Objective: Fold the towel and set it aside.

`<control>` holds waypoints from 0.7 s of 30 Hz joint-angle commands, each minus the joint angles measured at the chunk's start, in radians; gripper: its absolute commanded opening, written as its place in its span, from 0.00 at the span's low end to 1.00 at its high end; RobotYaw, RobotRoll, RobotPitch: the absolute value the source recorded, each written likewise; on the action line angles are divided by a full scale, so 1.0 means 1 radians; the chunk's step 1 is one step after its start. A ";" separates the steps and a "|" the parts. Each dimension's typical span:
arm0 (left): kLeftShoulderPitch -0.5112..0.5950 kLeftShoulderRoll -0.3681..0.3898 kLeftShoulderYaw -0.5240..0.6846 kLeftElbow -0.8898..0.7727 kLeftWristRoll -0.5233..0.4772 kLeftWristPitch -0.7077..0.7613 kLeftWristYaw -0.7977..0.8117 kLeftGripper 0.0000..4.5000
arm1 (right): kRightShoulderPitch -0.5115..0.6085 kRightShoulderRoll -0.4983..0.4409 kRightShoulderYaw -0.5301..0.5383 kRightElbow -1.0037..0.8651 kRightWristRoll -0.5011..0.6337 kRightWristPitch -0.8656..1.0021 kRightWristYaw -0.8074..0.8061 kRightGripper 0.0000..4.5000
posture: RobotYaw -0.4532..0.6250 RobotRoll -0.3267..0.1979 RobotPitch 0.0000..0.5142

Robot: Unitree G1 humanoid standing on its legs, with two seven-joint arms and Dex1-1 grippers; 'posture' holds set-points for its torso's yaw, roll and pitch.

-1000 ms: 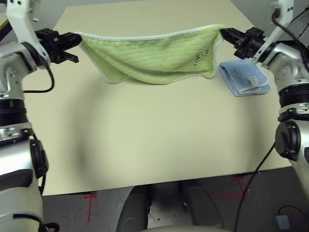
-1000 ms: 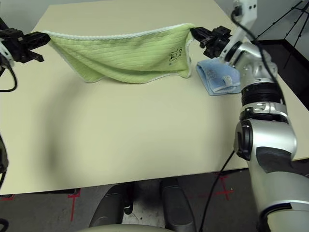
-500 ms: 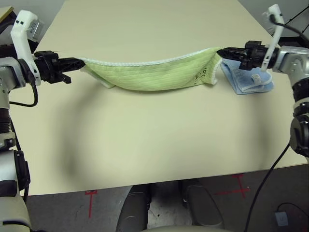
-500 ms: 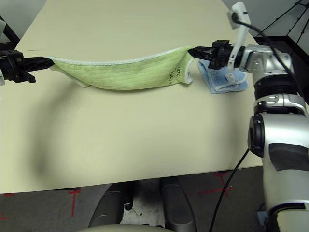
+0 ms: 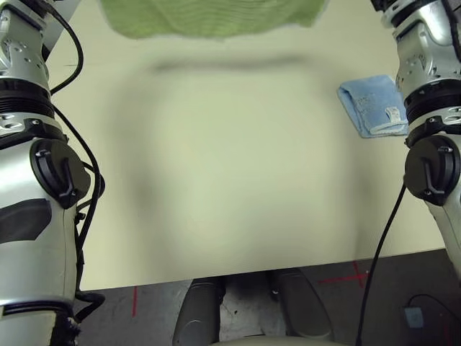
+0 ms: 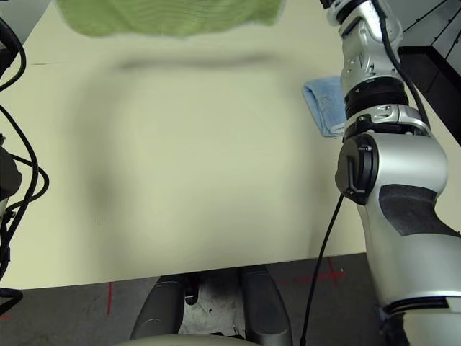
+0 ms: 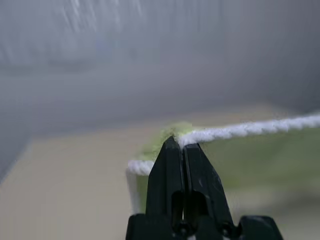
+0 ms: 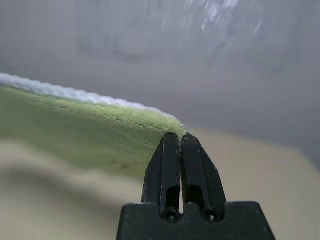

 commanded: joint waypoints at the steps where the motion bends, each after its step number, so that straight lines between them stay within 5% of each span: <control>1: 0.166 0.044 -0.101 -0.105 0.067 0.173 -0.120 0.00 | 0.088 -0.022 0.095 -0.005 -0.081 0.114 0.137 0.00 | 0.35 0.62 0.46; 12: 0.320 0.125 -0.144 -0.354 0.063 0.452 -0.249 0.00 | 0.121 -0.060 0.174 -0.044 -0.160 0.209 0.236 0.00 | 0.36 0.62 0.46; 21: 0.491 0.252 -0.174 -0.554 0.051 0.541 -0.434 0.00 | 0.147 -0.123 0.277 -0.064 -0.243 0.157 0.422 0.00 | 0.36 0.62 0.46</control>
